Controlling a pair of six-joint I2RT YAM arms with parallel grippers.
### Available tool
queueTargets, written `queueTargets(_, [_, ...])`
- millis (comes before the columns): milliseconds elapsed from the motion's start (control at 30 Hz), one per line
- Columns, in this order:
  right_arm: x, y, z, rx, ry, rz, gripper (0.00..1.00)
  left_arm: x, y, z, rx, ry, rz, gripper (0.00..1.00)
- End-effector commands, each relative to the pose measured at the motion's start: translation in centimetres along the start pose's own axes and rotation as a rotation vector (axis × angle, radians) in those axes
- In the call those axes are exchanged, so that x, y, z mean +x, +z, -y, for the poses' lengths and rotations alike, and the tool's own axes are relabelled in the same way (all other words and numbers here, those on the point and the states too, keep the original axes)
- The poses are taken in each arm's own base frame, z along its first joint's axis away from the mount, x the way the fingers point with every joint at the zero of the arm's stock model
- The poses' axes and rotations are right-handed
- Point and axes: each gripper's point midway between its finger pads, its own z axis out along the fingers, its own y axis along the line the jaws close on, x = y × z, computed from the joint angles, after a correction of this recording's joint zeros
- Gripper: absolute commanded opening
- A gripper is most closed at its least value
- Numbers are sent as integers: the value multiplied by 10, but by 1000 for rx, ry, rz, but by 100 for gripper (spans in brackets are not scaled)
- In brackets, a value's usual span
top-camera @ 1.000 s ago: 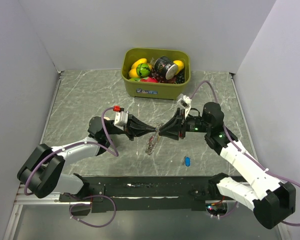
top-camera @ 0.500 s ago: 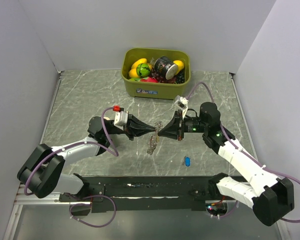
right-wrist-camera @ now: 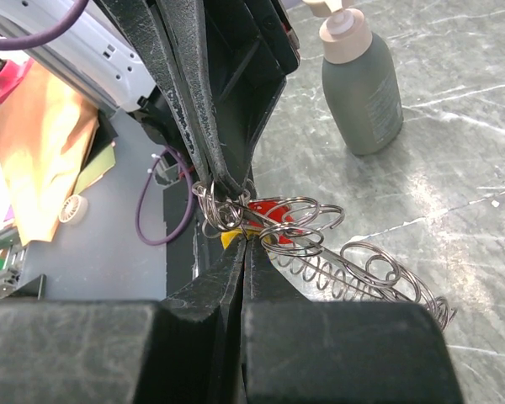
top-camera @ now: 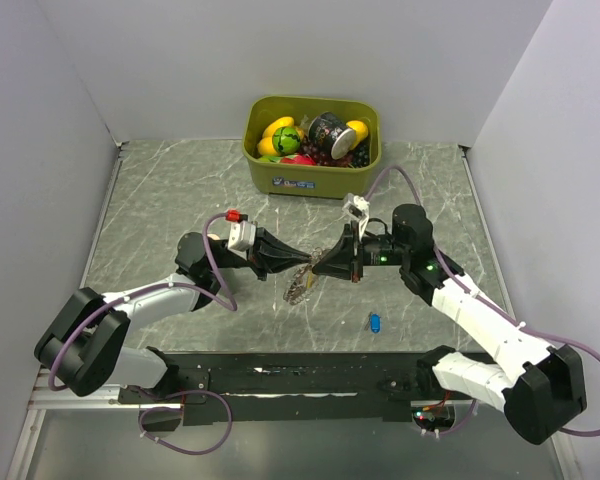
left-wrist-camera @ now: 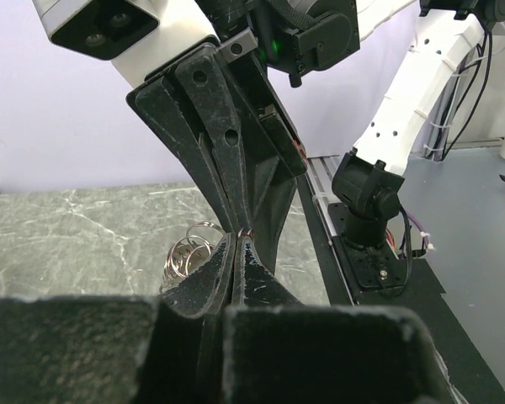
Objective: Put the keys on the keyring
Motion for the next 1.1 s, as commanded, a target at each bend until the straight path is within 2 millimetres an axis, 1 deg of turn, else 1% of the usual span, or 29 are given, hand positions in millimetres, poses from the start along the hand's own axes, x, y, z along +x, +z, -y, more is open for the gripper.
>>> queueTargets(0, [16,3,8,35,6,-50,0,-64,5,7,40,250,178,1])
queueTargets(67, [12,1,6,50,-10,-46,2,-63,5,8,42,249,170,1])
queueTargets(100, [9,-1,8,75,-24,-42,7,-60,5,8,47,248,161,1])
queueTargets(133, [7,-5,5,88,-35,-34,15,-60,4,8,45,248,158,1])
queueTargets(167, [1,-7,3,99,-52,-21,28,-59,3,8,41,252,153,1])
queueTargets(200, [-3,-9,2,111,-68,-12,37,-56,3,8,41,243,145,1])
queueTargets(300, [-20,-17,-4,152,-115,34,54,-53,2,9,39,237,137,1])
queueTargets(333, [-27,-21,-4,183,-129,57,56,-53,2,9,37,237,136,1])
queueTargets(367, [-30,-22,-3,196,-132,65,60,-52,1,10,38,234,136,1])
queueTargets(533, [-43,-27,4,272,-122,95,61,-47,0,10,43,227,122,1])
queueTargets(633, [-56,-28,8,305,-107,122,61,-46,0,11,49,229,118,1])
queueTargets(733, [-67,-26,14,334,-81,141,57,-46,0,12,51,227,113,1])
queueTargets(767, [-69,-25,15,337,-70,141,52,-45,0,11,48,225,111,1])
queueTargets(800, [-68,-24,17,346,-57,128,50,-44,0,10,44,224,109,1])
queueTargets(833, [-73,-22,19,352,-56,127,49,-44,0,10,44,229,109,1])
queueTargets(933, [-73,-19,24,362,-44,110,49,-44,0,10,45,226,108,1])
queueTargets(1067, [-71,-13,22,349,-41,85,54,-43,0,10,44,225,105,1])
